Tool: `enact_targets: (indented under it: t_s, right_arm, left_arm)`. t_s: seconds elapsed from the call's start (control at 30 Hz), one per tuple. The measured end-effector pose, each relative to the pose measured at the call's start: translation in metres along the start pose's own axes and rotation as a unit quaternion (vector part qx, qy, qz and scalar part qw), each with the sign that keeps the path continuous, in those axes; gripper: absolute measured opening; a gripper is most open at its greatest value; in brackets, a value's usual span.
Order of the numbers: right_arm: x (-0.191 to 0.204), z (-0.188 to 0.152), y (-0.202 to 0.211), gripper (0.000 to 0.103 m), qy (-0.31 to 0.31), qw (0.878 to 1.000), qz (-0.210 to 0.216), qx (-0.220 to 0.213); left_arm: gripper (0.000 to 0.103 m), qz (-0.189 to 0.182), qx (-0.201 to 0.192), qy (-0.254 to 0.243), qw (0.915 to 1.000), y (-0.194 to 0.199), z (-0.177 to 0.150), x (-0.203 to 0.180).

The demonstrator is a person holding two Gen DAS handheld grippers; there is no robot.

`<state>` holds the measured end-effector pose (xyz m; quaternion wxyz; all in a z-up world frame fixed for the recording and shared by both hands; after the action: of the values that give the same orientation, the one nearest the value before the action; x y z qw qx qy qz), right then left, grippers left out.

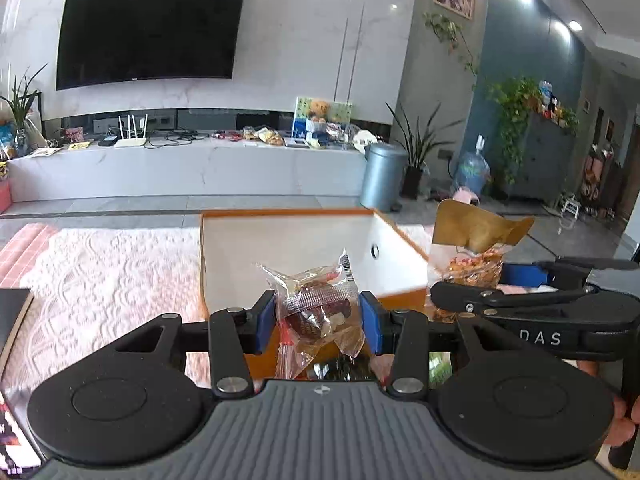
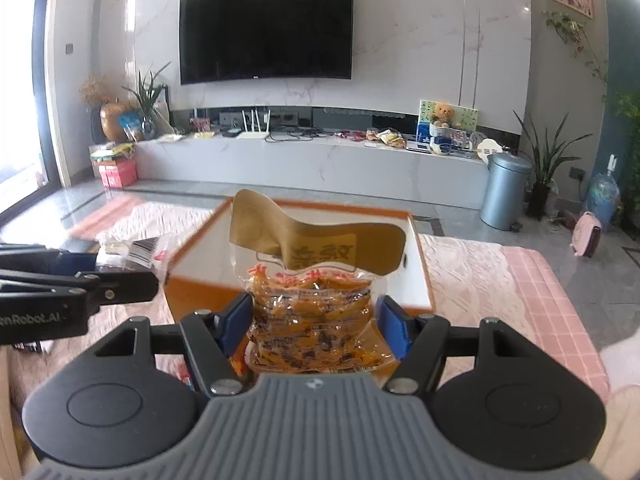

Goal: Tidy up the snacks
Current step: 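Carry both bags over the orange box and open both tools to drop them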

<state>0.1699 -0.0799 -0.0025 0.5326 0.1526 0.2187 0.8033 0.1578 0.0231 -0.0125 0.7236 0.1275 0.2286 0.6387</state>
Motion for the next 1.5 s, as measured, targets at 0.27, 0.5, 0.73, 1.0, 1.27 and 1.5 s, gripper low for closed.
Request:
enact_targets:
  t_s: [0.27,0.5,0.73,1.0,1.27,1.5]
  right_arm:
    - [0.009,0.045,-0.046,0.066,-0.019,1.000,0.013,-0.002]
    - [0.013,0.066,-0.097,0.066,-0.026,1.000,-0.003,0.006]
    - [0.014,0.059,-0.159,0.066,-0.025,0.997,0.000,0.066]
    - [0.015,0.032,-0.211,0.066,-0.020,0.987,0.007,0.161]
    - [0.016,-0.005,-0.239,0.066,-0.040,0.960,0.032,0.277]
    - [0.021,-0.020,-0.248,0.066,-0.039,0.944,0.040,0.325]
  left_arm:
    - [0.049,0.004,0.002,0.030,0.9995,-0.027,0.022,0.022]
    - [0.049,0.007,0.036,0.040,0.9985,-0.063,0.023,0.041]
    - [0.050,0.024,0.092,0.041,0.9946,-0.098,0.011,0.062]
    - [0.050,0.043,0.161,0.023,0.9858,-0.124,-0.006,0.071]
    - [0.051,0.061,0.210,-0.007,0.9758,-0.130,-0.019,0.069]
    - [0.051,0.077,0.226,-0.025,0.9707,-0.133,-0.015,0.065]
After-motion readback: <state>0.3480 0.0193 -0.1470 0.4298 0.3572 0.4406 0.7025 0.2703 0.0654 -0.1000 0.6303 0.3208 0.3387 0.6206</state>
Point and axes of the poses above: each gripper's, at about its wrist camera, not at the fingertips, and y roughly against the way its jaws point, x to its left, z to its top, the point moved 8 cm from there along -y, roughly the way its jaws point, and after that the axes turned 5 degrees about -z, right-handed, at the moved point
